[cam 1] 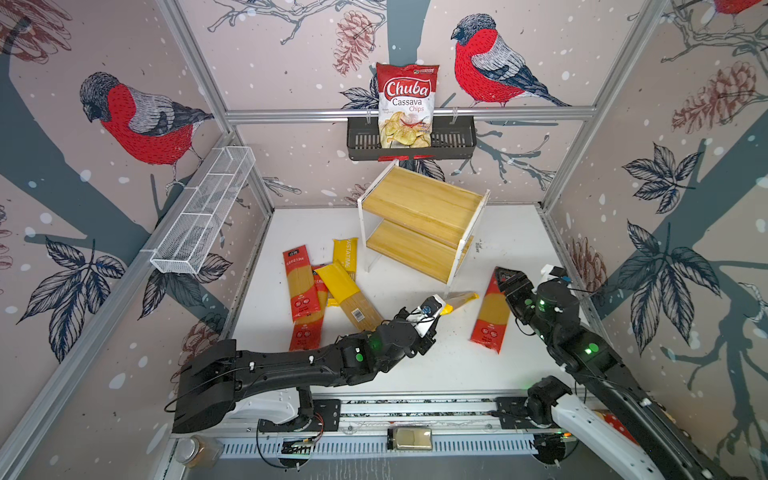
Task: Place and organize the pasta boxes and bags onto the shelf
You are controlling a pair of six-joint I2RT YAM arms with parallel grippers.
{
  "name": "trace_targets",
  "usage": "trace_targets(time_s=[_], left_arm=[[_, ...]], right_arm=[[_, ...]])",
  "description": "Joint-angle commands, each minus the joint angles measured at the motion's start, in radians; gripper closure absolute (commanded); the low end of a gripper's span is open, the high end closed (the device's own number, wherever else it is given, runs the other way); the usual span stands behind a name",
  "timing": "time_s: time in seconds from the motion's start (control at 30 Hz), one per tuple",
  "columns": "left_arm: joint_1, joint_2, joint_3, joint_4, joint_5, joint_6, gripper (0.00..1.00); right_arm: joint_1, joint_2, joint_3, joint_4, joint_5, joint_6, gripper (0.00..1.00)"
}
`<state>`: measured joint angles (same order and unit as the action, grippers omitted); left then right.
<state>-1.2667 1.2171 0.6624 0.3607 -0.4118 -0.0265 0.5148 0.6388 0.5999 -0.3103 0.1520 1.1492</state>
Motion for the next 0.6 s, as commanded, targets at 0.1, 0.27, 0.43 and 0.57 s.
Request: trace_targets(time_s=[0.1, 0.27, 0.43, 0.57], left_arm=[[0.046, -0.041, 0.082, -0.008, 0.044, -0.073, 1.00], [0.072, -0.069, 0.088, -0.034, 0.103, -0.038, 1.00], [0.127, -0.118, 0.139, -0.078, 0.221, -0.088, 1.00], [0.158, -0.115, 0.203, -0.211, 0.269, -0.081, 1.00]], right_arm=[[0.041, 0.075, -0.006, 0.079, -0.088, -0.201, 0.28], [0.125, 0.080, -0.062, 0.209, -0.028, -0.445, 0.27], [0.156, 0.072, -0.078, 0.283, -0.058, -0.565, 0.26], [0.185, 0.068, -0.081, 0.299, -0.098, -0.649, 0.25]])
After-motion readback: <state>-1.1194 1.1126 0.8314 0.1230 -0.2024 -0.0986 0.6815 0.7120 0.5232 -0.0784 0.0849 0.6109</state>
